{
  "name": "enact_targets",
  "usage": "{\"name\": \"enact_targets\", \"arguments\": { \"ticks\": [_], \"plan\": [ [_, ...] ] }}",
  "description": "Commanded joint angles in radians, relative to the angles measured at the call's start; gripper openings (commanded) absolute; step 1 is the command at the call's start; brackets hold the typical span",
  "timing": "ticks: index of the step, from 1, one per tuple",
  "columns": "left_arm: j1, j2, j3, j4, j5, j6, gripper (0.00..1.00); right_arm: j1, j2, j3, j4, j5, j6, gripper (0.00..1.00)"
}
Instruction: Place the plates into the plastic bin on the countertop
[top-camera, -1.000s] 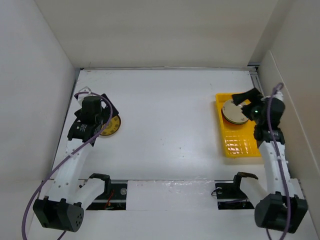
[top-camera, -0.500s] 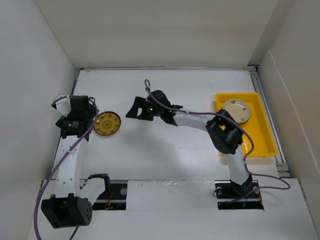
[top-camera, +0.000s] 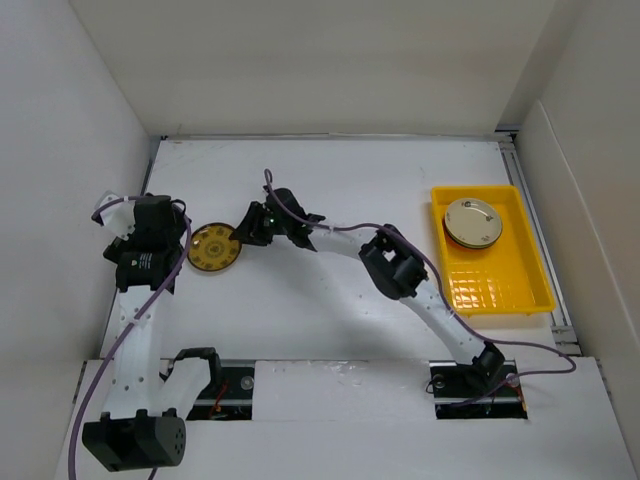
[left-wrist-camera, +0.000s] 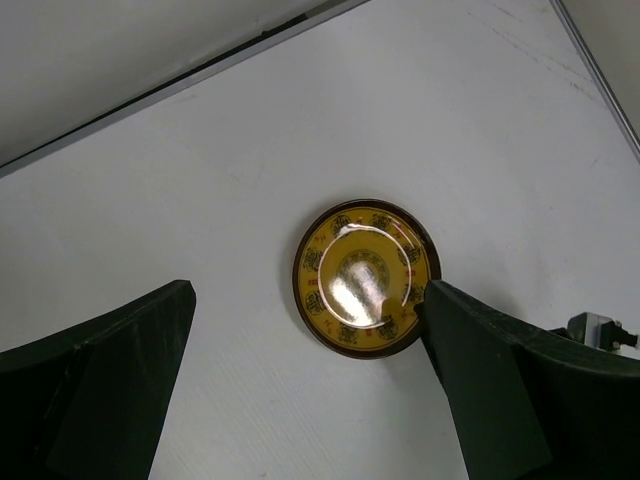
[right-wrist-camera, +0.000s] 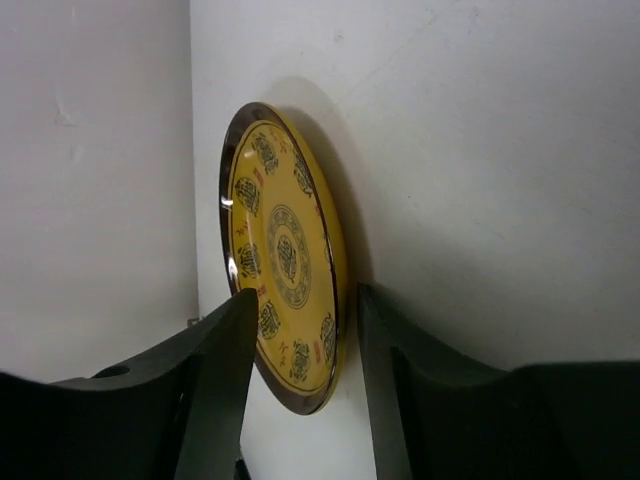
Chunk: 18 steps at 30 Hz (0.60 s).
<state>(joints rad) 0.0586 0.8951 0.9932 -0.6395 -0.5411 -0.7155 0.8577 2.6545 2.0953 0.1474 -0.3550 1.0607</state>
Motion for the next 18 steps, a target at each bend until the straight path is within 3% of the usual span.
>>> {"name": "enact_targets", "arguments": {
  "ticks": [1, 3, 7, 10, 11, 13, 17, 18],
  "plan": [
    [0.003, -0.022, 0.030, 0.017, 0.018, 0.013, 1.00, 0.015, 0.027, 0.045, -0.088, 0.002, 0.031, 0.42],
    [0.003, -0.031, 0.030, 0.017, 0.018, 0.013, 1.00, 0.015, 0.027, 0.064, -0.112, 0.011, 0.032, 0.35],
    [0.003, -0.032, 0.030, 0.026, 0.036, 0.022, 1.00, 0.015, 0.025, 0.114, -0.187, 0.011, 0.022, 0.00],
    [0.003, -0.032, 0.006, 0.063, 0.105, 0.072, 1.00, -0.012, -0.161, -0.065, -0.137, 0.062, -0.013, 0.00],
    [0.003, -0.032, -0.004, 0.083, 0.146, 0.095, 1.00, -0.040, -0.236, -0.201, -0.105, 0.080, -0.030, 0.00],
    [-0.006, 0.004, -0.036, 0.168, 0.340, 0.160, 1.00, -0.081, -0.486, -0.334, -0.104, 0.123, -0.120, 0.00],
    [-0.026, 0.108, -0.036, 0.193, 0.536, 0.238, 1.00, -0.257, -0.903, -0.686, -0.181, 0.272, -0.221, 0.00],
    [-0.026, 0.108, -0.036, 0.193, 0.537, 0.238, 1.00, -0.363, -0.986, -0.840, -0.193, 0.281, -0.231, 0.00]
  ]
}}
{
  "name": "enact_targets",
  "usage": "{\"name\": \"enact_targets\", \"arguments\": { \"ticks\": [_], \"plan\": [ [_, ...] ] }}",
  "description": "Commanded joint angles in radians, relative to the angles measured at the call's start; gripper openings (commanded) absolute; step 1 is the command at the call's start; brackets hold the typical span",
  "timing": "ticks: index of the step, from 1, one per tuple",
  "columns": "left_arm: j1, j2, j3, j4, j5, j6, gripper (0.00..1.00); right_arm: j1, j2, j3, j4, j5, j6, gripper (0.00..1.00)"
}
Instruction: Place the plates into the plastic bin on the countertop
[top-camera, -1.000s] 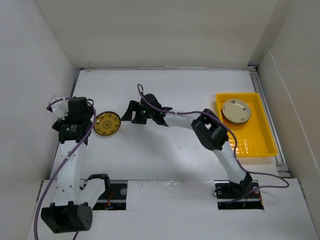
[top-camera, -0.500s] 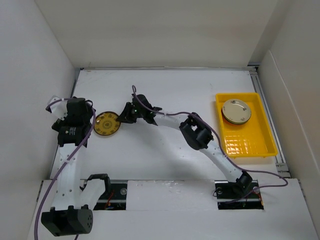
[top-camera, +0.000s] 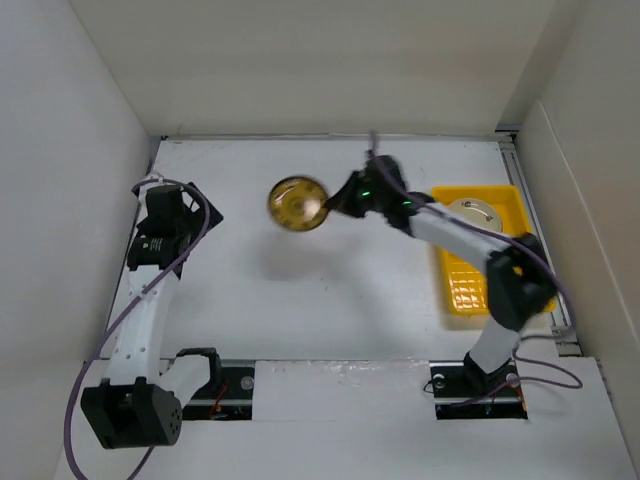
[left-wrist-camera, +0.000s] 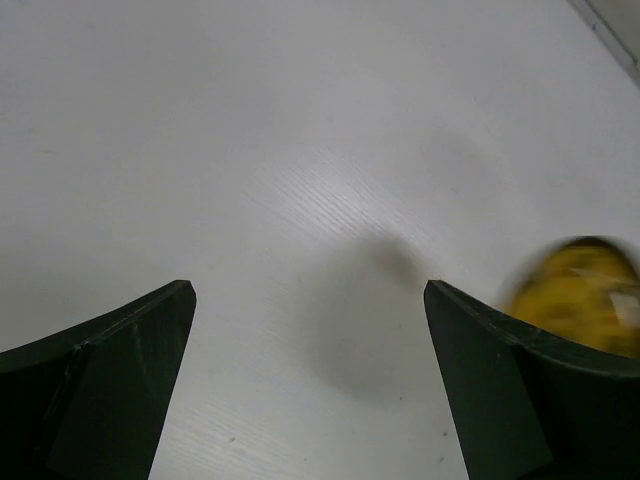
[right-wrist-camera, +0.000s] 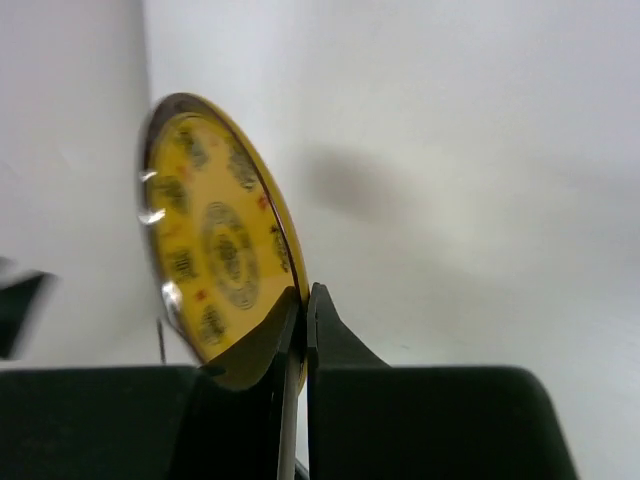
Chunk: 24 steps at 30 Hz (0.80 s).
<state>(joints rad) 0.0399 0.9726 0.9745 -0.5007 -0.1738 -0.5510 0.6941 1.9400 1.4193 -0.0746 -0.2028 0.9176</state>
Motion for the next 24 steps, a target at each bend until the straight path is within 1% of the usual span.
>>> {"name": "enact_targets", "arguments": {
  "ticks": [1, 2, 3, 4, 5, 6, 7, 8, 10, 11, 13, 14, 16, 18, 21, 23, 24],
  "plan": [
    [-0.017, 0.022, -0.017, 0.054, 0.169, 0.074, 1.00, -0.259, -0.432, -0.242, 0.029, 0.138, -0.088, 0.00],
    [-0.017, 0.011, -0.017, 0.066, 0.169, 0.074, 1.00, -0.322, -0.510, -0.316, 0.029, 0.149, -0.117, 0.00],
    [-0.017, 0.000, -0.028, 0.067, 0.169, 0.074, 1.00, -0.460, -0.576, -0.380, 0.019, 0.149, -0.135, 0.00],
    [-0.017, -0.009, -0.028, 0.067, 0.159, 0.074, 1.00, -0.532, -0.632, -0.483, 0.006, 0.149, -0.152, 0.00],
    [-0.017, -0.009, -0.028, 0.067, 0.158, 0.074, 1.00, -0.612, -0.714, -0.522, -0.005, 0.125, -0.196, 0.00],
    [-0.017, -0.009, -0.028, 0.067, 0.158, 0.074, 1.00, -0.690, -0.743, -0.557, -0.014, 0.070, -0.219, 0.00],
    [-0.017, -0.009, -0.028, 0.067, 0.158, 0.074, 1.00, -0.844, -0.766, -0.613, -0.027, 0.037, -0.239, 0.00],
    [-0.017, 0.003, -0.028, 0.067, 0.158, 0.074, 1.00, -0.917, -0.795, -0.637, -0.027, 0.001, -0.261, 0.00],
    [-0.017, 0.003, -0.028, 0.067, 0.158, 0.074, 1.00, -1.037, -0.796, -0.675, -0.027, -0.074, -0.305, 0.00],
    [-0.017, 0.012, -0.028, 0.067, 0.158, 0.074, 1.00, -1.121, -0.796, -0.687, -0.013, -0.089, -0.316, 0.00],
    [-0.017, 0.012, -0.028, 0.067, 0.158, 0.074, 1.00, -1.162, -0.762, -0.697, -0.013, -0.122, -0.316, 0.00],
    [-0.017, 0.012, -0.028, 0.067, 0.158, 0.074, 1.00, -1.171, -0.750, -0.710, 0.027, -0.122, -0.307, 0.00],
    [-0.017, 0.012, -0.028, 0.067, 0.168, 0.074, 1.00, -1.171, -0.721, -0.711, 0.038, -0.110, -0.284, 0.00],
    [-0.017, 0.012, -0.028, 0.067, 0.168, 0.074, 1.00, -1.197, -0.707, -0.721, 0.062, -0.110, -0.275, 0.00],
    [-0.017, 0.023, -0.028, 0.067, 0.194, 0.074, 1.00, -1.208, -0.684, -0.732, 0.073, -0.139, -0.266, 0.00],
    [-0.017, 0.032, -0.028, 0.067, 0.203, 0.083, 1.00, -1.208, -0.674, -0.723, 0.073, -0.149, -0.266, 0.07],
    [-0.017, 0.032, -0.028, 0.067, 0.203, 0.083, 1.00, -1.208, -0.674, -0.723, 0.073, -0.149, -0.266, 0.15]
  ]
}}
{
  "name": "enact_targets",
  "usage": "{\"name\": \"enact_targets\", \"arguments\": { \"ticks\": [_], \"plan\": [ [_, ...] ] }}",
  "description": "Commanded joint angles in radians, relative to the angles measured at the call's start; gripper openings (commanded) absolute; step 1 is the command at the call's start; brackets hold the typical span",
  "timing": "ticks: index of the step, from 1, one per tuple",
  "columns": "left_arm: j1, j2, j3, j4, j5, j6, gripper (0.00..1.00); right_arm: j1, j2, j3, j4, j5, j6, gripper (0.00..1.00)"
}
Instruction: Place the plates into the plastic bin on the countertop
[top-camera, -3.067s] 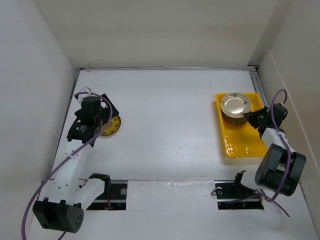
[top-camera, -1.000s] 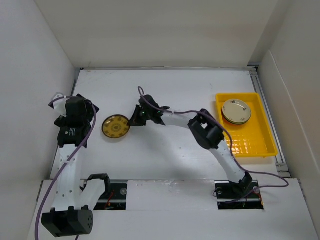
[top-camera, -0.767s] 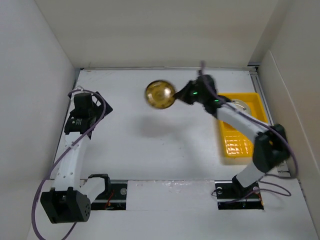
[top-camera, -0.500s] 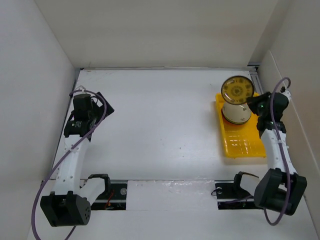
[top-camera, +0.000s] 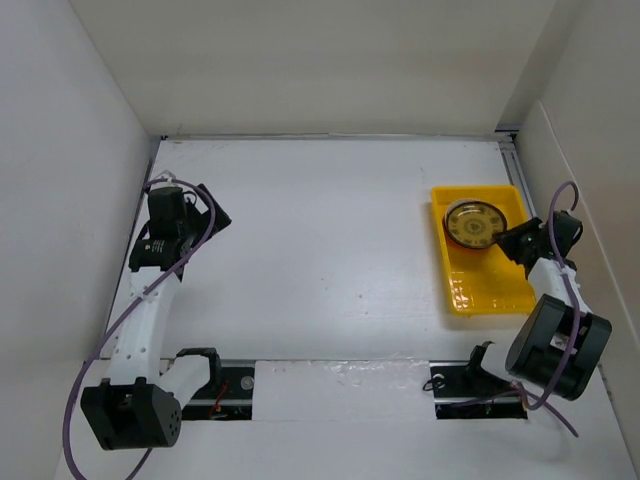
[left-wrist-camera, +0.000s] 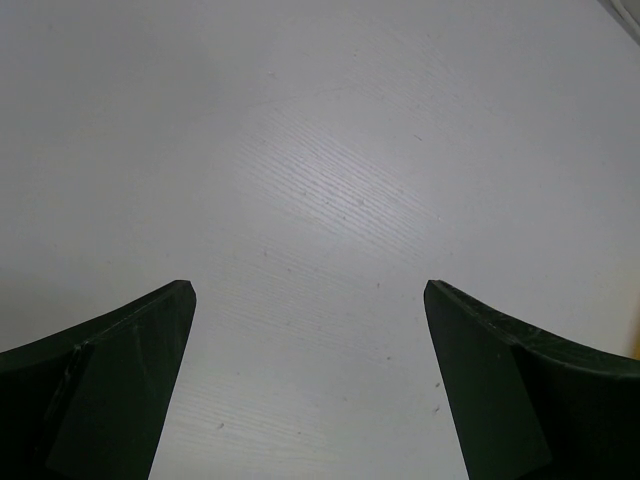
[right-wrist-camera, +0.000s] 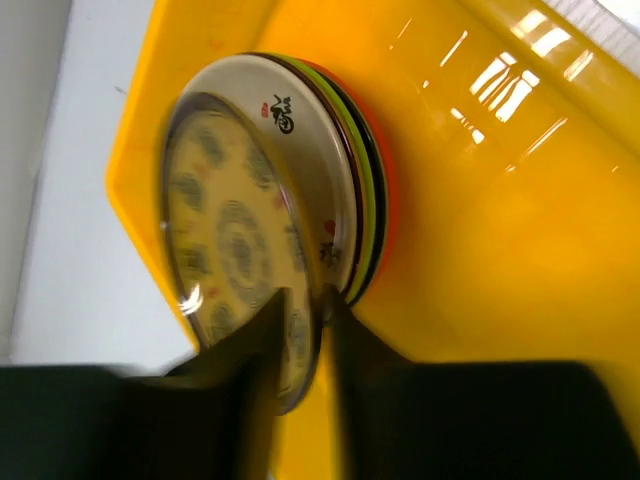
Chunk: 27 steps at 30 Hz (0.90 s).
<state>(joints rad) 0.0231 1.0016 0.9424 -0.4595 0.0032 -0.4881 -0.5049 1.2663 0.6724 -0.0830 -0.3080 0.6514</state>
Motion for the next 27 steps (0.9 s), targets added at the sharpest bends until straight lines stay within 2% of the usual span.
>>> {"name": "enact_targets", "arguments": {
  "ticks": [1, 2, 4, 5, 7, 8, 10, 13, 17, 20, 21, 24, 25, 27],
  "plan": [
    [0.000, 0.003, 0.004, 0.025, 0.026, 0.020, 1.00, -0.009, -0.001, 0.024, 0.081, -0.043, 0.001, 0.26],
    [0.000, 0.003, 0.004, 0.025, 0.026, 0.020, 1.00, -0.009, -0.011, 0.024, 0.081, -0.043, 0.001, 0.46],
    [0.000, 0.003, 0.004, 0.025, 0.026, 0.020, 1.00, -0.009, -0.034, 0.036, 0.063, -0.043, 0.010, 0.76],
    [0.000, 0.003, 0.004, 0.025, 0.026, 0.020, 1.00, -0.009, -0.068, 0.036, 0.051, -0.033, 0.010, 0.86],
    [0.000, 0.003, 0.004, 0.025, 0.026, 0.020, 1.00, -0.009, -0.111, 0.047, 0.036, -0.033, 0.010, 0.89],
    [0.000, 0.003, 0.004, 0.025, 0.026, 0.020, 1.00, -0.009, -0.137, 0.056, 0.020, -0.033, 0.010, 1.00],
    [0.000, 0.003, 0.004, 0.035, 0.026, 0.020, 1.00, -0.009, -0.217, 0.068, -0.018, -0.023, 0.010, 1.00],
    [0.000, 0.003, 0.004, 0.035, 0.037, 0.020, 1.00, 0.055, -0.295, 0.122, -0.112, 0.003, -0.028, 1.00],
    [0.000, -0.006, 0.004, 0.035, 0.037, 0.020, 1.00, 0.187, -0.346, 0.210, -0.243, 0.090, -0.085, 1.00],
    [0.000, -0.037, 0.004, 0.035, 0.027, 0.029, 1.00, 0.345, -0.406, 0.286, -0.365, 0.101, -0.160, 1.00],
    [0.000, -0.047, 0.004, 0.035, 0.027, 0.029, 1.00, 0.458, -0.425, 0.308, -0.433, 0.169, -0.170, 1.00],
    [-0.014, -0.096, 0.004, 0.035, 0.027, 0.039, 1.00, 0.632, -0.511, 0.371, -0.515, 0.285, -0.184, 1.00],
    [-0.014, -0.110, 0.018, 0.018, 0.027, 0.039, 1.00, 0.725, -0.527, 0.407, -0.587, 0.311, -0.184, 1.00],
    [-0.014, -0.158, 0.051, -0.028, 0.027, 0.039, 1.00, 0.802, -0.574, 0.446, -0.664, 0.360, -0.184, 1.00]
  ]
}}
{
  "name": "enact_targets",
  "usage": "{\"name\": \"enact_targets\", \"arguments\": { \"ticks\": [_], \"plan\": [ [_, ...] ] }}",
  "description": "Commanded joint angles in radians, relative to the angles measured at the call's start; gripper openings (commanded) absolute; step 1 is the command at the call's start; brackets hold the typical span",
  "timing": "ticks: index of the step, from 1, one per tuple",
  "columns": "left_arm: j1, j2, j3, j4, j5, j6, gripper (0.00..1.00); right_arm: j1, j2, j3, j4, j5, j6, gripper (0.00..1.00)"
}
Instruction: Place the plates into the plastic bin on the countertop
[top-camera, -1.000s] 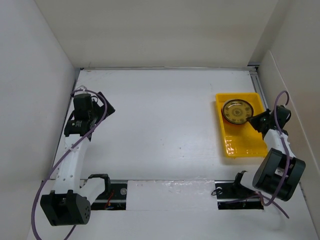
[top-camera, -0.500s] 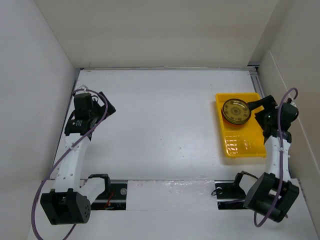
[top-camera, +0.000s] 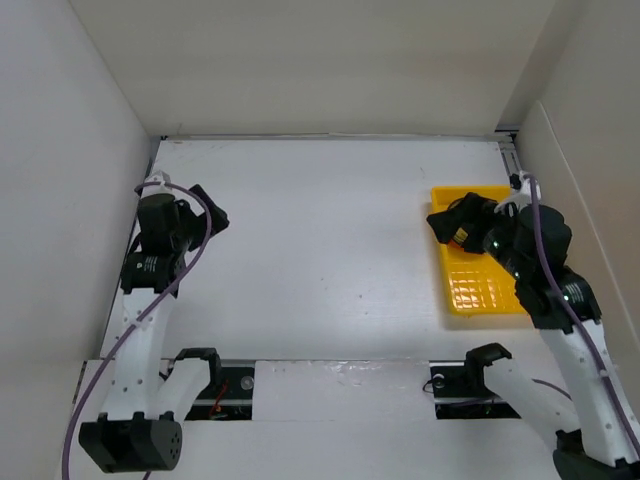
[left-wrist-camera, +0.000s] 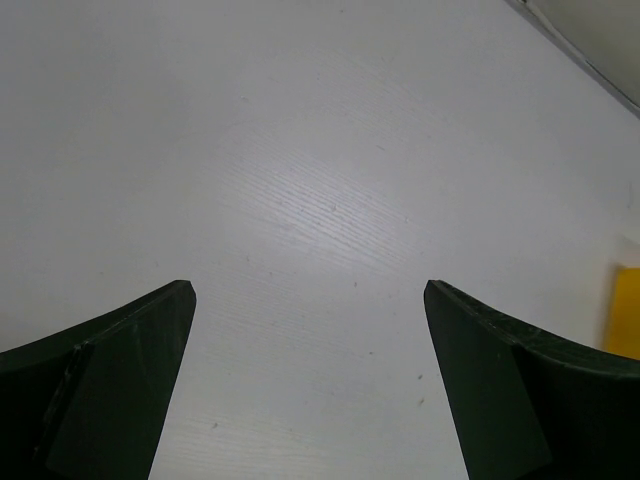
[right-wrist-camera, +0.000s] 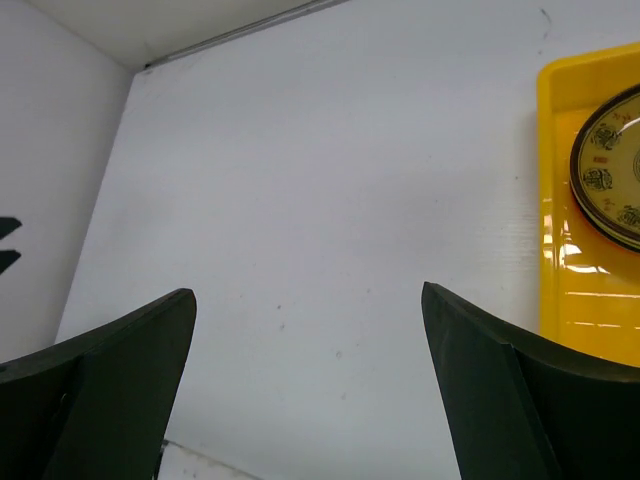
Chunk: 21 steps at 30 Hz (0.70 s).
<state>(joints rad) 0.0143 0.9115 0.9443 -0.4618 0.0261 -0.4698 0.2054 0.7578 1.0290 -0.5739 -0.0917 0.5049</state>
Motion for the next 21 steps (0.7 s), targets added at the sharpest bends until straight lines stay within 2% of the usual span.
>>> {"name": "enact_targets", "arguments": {
  "ticks": [1, 2, 6, 13, 21],
  "plan": [
    [-0.005, -0.086, 0.066, -0.047, 0.005, 0.020, 1.00, 0.121, -0.084, 0.109, -0.216, 0.177, -0.037, 1.00],
    [-0.005, -0.108, 0.079, -0.060, 0.005, 0.020, 1.00, 0.165, -0.107, 0.133, -0.275, 0.178, -0.037, 1.00],
    [-0.005, -0.248, 0.113, -0.141, -0.017, -0.007, 1.00, 0.192, -0.262, 0.181, -0.385, 0.190, -0.087, 1.00],
    [-0.005, -0.482, 0.051, -0.143, 0.014, -0.044, 1.00, 0.201, -0.363, 0.255, -0.540, 0.250, -0.120, 1.00],
    [-0.005, -0.491, 0.031, -0.178, -0.008, -0.033, 1.00, 0.258, -0.384, 0.264, -0.560, 0.300, -0.102, 1.00]
  ]
}}
